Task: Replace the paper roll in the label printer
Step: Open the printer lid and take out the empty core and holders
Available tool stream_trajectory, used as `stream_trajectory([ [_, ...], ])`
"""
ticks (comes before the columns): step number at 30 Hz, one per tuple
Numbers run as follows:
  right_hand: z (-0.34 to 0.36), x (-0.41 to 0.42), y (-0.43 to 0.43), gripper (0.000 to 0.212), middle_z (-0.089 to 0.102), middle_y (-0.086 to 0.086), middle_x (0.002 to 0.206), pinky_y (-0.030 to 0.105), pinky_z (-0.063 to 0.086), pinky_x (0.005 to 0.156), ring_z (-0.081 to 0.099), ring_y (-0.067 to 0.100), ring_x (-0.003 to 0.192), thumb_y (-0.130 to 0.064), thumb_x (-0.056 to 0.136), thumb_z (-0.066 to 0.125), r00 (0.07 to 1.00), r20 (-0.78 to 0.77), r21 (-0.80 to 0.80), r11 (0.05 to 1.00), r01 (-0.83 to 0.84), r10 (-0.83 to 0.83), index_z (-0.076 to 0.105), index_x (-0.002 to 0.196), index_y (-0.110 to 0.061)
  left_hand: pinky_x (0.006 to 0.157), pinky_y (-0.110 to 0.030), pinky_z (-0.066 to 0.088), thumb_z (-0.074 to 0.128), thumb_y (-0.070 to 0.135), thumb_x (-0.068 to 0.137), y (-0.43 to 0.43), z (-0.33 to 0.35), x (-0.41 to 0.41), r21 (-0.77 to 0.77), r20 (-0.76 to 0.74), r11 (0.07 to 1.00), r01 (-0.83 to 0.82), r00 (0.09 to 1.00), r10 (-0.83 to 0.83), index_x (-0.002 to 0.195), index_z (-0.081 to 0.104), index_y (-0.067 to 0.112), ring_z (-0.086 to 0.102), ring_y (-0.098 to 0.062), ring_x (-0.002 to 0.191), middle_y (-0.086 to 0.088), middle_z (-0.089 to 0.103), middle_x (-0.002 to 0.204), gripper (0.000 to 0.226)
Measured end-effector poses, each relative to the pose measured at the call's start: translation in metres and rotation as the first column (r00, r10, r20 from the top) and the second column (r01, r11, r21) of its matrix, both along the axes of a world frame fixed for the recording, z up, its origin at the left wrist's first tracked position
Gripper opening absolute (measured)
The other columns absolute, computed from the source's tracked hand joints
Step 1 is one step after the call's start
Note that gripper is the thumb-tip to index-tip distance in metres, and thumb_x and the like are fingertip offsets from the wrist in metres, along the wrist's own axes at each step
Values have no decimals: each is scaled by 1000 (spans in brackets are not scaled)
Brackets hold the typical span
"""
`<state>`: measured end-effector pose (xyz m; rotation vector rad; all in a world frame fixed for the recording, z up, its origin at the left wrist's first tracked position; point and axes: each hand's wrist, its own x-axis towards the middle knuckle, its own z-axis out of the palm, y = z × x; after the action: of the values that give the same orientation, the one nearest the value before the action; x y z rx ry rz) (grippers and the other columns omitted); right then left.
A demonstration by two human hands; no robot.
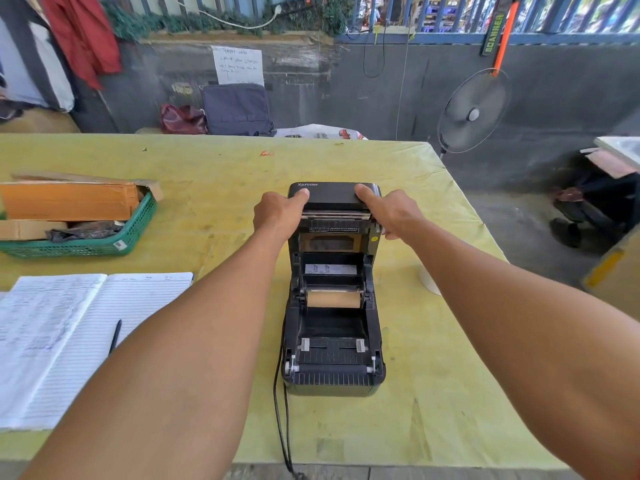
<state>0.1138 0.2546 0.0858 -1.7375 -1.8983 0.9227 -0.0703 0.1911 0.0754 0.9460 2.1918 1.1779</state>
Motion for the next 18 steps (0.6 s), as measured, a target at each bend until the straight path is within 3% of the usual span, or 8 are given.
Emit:
stream_trajectory([
  [5,-1,10,-12,75,67,13,102,47,56,91,67,33,93,-73,90,44,999,-39,-29,1000,8,-9,61,99,-1,62,-35,41,55,59,88,-20,2,-4,-22,-39,993,114,993,-115,72,52,11,55,-31,70,-7,58,78,51],
  [6,-4,14,-15,77,68,14,104,48,56,92,67,32,95,-74,89,44,998,-56,-36,999,-4,2,63,102,0,68,-37,44,54,58,89,-26,0,-4,-7,-57,990,137,989,-138,84,61,7,60,-34,81,-8,62,85,51],
  [7,-8,19,-20,79,69,15,105,50,56,92,67,31,96,-74,88,44,998,-69,-35,999,-15,13,64,105,0,76,-37,45,53,55,92,-34,-2,-4,8,-80,990,139,987,-138,108,64,3,62,-35,97,-8,66,99,56],
  [9,-17,31,-32,80,69,16,111,50,54,94,66,31,102,-74,89,42,997,-78,-5,1000,-27,27,64,113,-1,85,-31,39,53,47,95,-52,-10,-4,23,-129,996,89,988,-85,140,49,6,57,-28,117,-3,65,119,61],
  [12,-37,52,-56,78,67,12,127,45,49,100,62,30,116,-72,88,49,999,-11,52,998,-36,37,57,134,-9,88,-30,42,57,41,94,-79,-38,-9,-10,-219,993,120,968,-120,142,46,13,59,-26,116,-5,63,131,57],
  [15,-64,69,-79,74,65,9,130,42,49,101,61,29,118,-62,87,63,968,195,53,983,-174,160,49,142,-15,100,-40,47,66,38,89,-102,-65,-11,-171,-361,937,303,866,-346,144,43,14,58,-26,121,-7,56,140,64],
  [18,-85,72,-91,78,57,10,139,45,50,100,60,29,119,-57,84,70,891,353,38,948,-317,284,45,145,-16,109,-42,39,70,36,88,-113,-79,-5,-332,-473,836,438,689,-549,148,37,12,46,-27,135,-8,46,149,73],
])
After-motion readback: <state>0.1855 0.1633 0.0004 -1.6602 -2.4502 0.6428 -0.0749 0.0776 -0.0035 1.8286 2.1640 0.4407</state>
